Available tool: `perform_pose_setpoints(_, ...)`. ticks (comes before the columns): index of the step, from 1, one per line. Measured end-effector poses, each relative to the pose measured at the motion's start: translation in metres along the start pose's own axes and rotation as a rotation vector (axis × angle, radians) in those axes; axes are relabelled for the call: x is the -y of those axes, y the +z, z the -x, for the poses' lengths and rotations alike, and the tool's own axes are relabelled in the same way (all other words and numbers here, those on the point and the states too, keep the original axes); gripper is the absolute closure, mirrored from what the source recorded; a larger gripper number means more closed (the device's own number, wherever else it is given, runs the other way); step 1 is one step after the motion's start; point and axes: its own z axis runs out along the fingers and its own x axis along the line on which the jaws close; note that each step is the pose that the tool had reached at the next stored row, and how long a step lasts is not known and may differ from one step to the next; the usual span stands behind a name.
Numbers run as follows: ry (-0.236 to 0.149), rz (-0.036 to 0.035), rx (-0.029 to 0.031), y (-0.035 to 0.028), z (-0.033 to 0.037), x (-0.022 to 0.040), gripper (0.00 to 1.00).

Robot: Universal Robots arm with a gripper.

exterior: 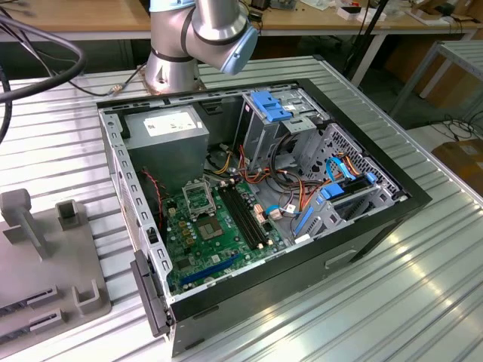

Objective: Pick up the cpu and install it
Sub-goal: 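Pick up the cpu and move it towards the insertion slot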

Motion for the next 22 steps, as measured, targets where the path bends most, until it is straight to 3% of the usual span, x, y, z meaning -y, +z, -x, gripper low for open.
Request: perform_pose_setpoints(22,0.000,0.0000,-0.0001,-0.0094,-0.0001,0.0000,0.53)
